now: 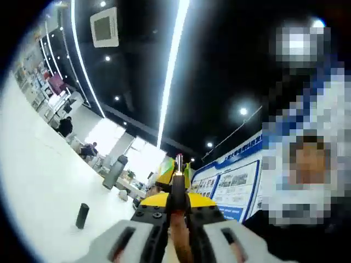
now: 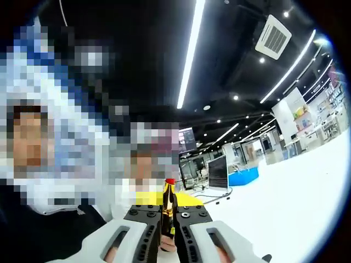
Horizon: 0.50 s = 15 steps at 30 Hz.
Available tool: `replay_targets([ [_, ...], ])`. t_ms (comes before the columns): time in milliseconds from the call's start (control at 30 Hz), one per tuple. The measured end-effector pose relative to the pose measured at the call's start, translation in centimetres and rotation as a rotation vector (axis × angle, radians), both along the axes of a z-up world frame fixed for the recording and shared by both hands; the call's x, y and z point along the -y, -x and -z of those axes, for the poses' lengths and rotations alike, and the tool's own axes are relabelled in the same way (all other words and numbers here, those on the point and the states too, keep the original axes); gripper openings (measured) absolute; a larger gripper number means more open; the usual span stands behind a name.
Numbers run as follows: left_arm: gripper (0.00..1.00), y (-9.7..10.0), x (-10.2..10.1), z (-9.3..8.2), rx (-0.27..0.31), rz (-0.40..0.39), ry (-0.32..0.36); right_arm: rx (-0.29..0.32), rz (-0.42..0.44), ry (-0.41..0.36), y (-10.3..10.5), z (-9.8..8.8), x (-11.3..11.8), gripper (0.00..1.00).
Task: Unscrew the lipstick cap, remove the lipstick, and put the cap back on the lipstick
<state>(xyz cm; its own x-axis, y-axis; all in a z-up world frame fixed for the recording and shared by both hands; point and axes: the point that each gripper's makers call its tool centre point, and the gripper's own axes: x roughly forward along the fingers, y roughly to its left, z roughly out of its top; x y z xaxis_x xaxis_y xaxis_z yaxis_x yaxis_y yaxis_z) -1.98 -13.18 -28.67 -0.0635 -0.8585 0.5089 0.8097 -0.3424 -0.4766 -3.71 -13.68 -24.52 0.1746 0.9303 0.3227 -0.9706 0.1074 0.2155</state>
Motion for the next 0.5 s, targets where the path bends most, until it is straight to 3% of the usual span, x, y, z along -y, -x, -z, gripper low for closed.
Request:
replay_targets([
  [100, 0.12, 0.4, 0.0, -0.2, -0.075, 0.076, 0.036, 0.007, -0.012, -0.008, 0.2, -0.2, -0.1, 0.05],
  [167, 0.12, 0.8, 0.0, -0.5, -0.175, 0.181, 0.082, 0.026, -0.025, -0.015, 0.7, -0.4, -0.3, 0.05],
  [233, 0.13, 0.8, -0.1, -0.5, -0.223, 0.231, 0.101, 0.035, -0.027, -0.011, 0.9, -0.5, -0.5, 0.05],
  [333, 0.13, 0.3, 0.1, -0.2, -0.19, 0.179, 0.083, 0.031, -0.014, 0.0, 0.5, -0.3, -0.3, 0.05],
  [500, 0.14, -0.8, 0.2, -0.3, 0.016, -0.055, 0.031, 0.013, 0.019, -0.007, -0.4, -0.2, -0.1, 0.05],
])
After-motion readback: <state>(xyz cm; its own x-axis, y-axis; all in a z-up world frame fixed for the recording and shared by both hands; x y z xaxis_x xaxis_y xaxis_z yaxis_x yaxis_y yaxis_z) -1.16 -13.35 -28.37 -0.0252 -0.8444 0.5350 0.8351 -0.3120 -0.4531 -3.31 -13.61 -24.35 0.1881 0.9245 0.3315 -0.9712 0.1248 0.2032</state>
